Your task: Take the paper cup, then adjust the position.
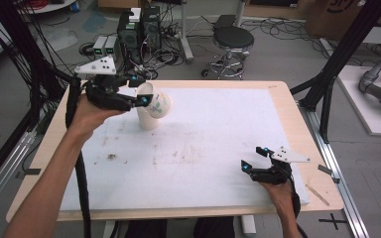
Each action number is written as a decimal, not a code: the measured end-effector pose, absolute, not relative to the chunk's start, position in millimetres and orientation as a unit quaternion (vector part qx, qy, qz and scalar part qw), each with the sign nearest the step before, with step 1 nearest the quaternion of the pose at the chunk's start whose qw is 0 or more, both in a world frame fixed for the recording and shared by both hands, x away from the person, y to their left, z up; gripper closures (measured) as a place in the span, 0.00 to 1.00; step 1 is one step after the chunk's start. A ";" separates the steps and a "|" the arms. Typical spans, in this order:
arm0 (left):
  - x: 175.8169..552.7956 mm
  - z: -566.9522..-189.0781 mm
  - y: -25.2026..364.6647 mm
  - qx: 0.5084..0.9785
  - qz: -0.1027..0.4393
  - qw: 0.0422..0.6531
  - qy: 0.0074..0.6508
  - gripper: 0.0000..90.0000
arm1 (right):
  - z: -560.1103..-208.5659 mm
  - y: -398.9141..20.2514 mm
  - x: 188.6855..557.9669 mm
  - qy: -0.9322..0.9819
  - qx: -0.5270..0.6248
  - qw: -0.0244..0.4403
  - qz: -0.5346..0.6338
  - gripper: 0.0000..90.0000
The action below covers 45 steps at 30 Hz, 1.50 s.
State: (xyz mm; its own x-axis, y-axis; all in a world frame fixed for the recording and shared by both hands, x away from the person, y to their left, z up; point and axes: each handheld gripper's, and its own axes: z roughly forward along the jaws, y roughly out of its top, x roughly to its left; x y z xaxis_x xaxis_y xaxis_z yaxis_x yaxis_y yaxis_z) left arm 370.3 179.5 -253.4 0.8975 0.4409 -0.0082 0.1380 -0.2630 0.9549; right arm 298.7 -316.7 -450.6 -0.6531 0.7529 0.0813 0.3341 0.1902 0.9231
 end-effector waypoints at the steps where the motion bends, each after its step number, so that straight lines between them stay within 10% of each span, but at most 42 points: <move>1: 367.1 -258.6 179.4 0.783 0.134 0.580 0.181 0.41 | -450.5 -316.5 298.9 0.745 0.365 0.200 0.521 0.17; 20: 317.2 -354.8 172.6 0.745 0.117 0.634 0.171 0.41 | -450.6 -317.7 298.6 0.743 0.363 0.197 0.527 0.17; 45: 322.8 -380.4 173.5 0.752 0.091 0.628 0.177 0.41 | -450.5 -319.4 297.8 0.740 0.363 0.194 0.533 0.16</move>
State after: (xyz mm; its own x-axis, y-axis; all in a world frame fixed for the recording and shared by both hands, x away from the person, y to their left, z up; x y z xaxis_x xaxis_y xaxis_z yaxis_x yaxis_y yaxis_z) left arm 322.8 173.5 -380.4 0.9205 0.3815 -0.0851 0.1518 -0.1485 0.9772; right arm 297.8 -319.4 -450.5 -0.6621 0.7427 0.0998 0.3298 0.1691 0.9288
